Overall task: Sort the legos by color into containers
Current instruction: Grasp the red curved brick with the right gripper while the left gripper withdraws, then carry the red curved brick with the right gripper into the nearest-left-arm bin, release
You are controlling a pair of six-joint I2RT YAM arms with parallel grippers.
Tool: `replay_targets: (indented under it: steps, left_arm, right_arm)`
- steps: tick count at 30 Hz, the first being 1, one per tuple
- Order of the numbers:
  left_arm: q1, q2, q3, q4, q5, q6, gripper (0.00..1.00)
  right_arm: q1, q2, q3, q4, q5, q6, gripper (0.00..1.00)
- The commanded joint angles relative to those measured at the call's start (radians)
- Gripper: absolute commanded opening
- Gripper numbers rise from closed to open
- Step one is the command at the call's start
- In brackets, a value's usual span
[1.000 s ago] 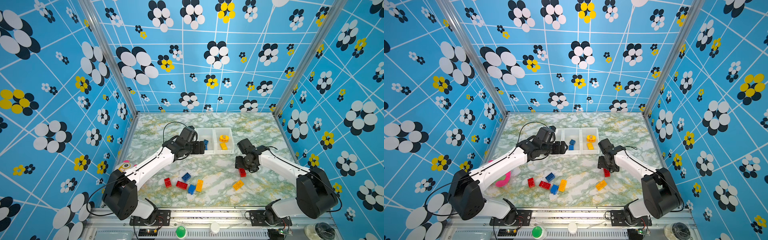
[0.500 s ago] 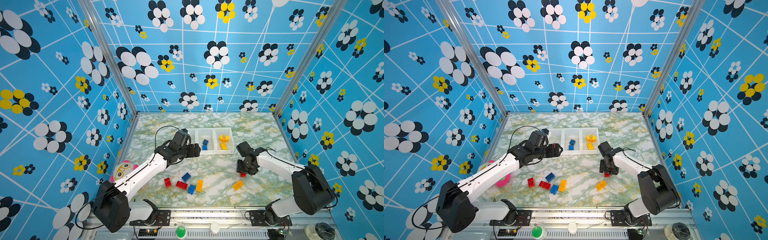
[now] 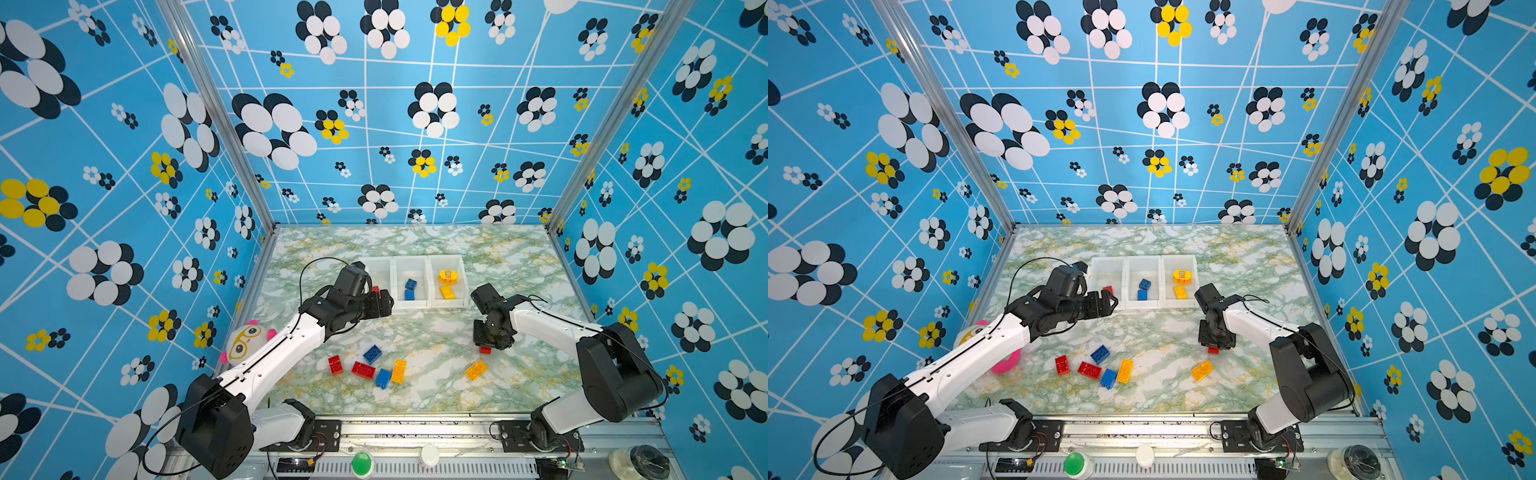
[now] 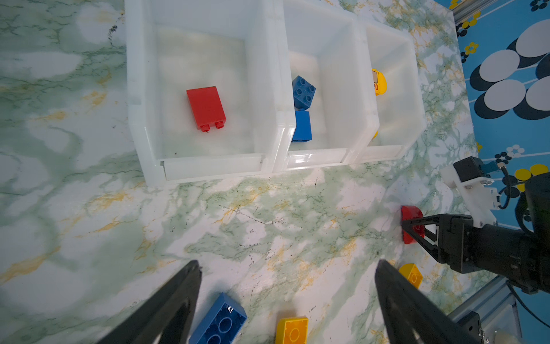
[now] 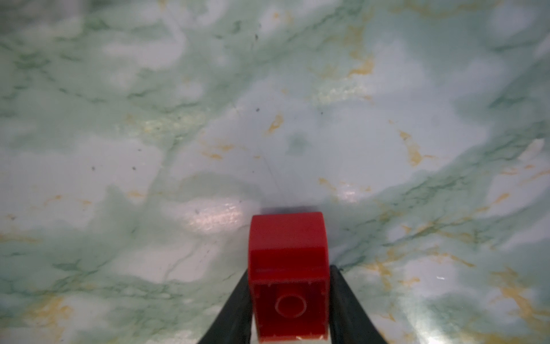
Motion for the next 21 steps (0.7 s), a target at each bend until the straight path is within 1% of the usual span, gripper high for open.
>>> replay_targets:
  steps: [1, 4, 9, 14, 21]
  left_arm:
    - [0.014, -0.032, -0.015, -0.006, 0.015, -0.001, 0.93]
    - [0.023, -0.042, -0.025, -0.006, 0.016, -0.002, 0.94]
    - [0.041, -0.063, -0.05, -0.01, 0.019, -0.001, 0.94]
    - [0.065, -0.089, -0.082, -0.021, 0.024, 0.005, 0.95]
    - [0.104, -0.127, -0.128, -0.042, 0.033, 0.018, 0.95]
  right_arm:
    - [-0.003, -0.013, -0.005, 0.0, -0.011, 0.013, 0.34]
    - [-0.002, -0.031, 0.003, -0.009, -0.015, 0.015, 0.29]
    - [0.023, -0.069, 0.037, -0.032, -0.022, 0.022, 0.28]
    - [0.088, -0.082, 0.105, -0.05, -0.023, 0.045, 0.27]
    - [0.2, -0.03, 0.248, -0.04, -0.028, 0.073, 0.27]
